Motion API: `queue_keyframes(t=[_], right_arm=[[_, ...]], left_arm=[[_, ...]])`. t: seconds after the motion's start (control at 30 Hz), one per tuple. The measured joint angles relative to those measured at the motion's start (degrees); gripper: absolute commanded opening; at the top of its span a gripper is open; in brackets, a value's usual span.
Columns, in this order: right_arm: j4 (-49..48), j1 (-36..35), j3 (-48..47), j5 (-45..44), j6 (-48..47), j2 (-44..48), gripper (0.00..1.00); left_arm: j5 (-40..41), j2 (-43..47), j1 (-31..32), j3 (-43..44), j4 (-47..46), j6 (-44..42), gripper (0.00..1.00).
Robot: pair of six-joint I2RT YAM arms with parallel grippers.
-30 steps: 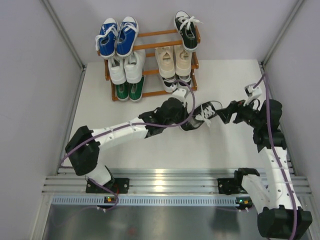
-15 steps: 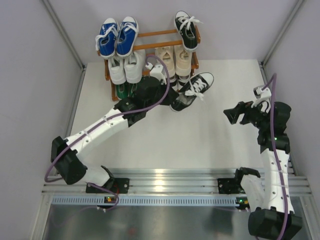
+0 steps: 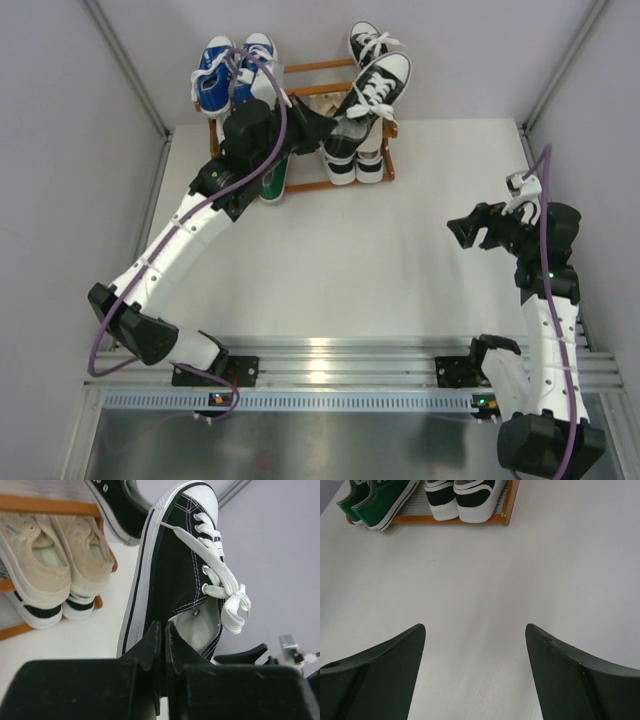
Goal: Place and organize the shoes onto the shoe shelf
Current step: Place the shoe at the shoe shelf.
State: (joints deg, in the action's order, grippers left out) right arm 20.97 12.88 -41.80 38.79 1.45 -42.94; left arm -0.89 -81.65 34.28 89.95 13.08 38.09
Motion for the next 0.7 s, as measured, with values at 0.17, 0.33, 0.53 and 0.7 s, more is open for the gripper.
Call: queue_keyframes(t=[0.17, 0.33, 0.53, 0.7], right_arm=[[0.02, 0.0, 0.0, -0.13, 0.02, -0.02, 0.8], [0.04, 0.0, 0.0, -0.15, 0.02, -0.26, 0.8], [0.07, 0.0, 0.0, -0.15, 0.02, -0.33, 0.8], [0.07, 0.0, 0.0, -0.15, 0.02, -0.57, 0.8]], left_arm=[[-0.79, -3.15, -1.79, 7.54, -0.17, 1.81, 0.0], [0.09, -6.45, -4.98, 11.15, -1.36, 5.66, 0.0], [5.6, -12.81, -8.28, 13.62, -3.63, 10.95, 0.0], [10.84, -19.08, -8.57, 17.42, -4.09, 14.56, 0.0]])
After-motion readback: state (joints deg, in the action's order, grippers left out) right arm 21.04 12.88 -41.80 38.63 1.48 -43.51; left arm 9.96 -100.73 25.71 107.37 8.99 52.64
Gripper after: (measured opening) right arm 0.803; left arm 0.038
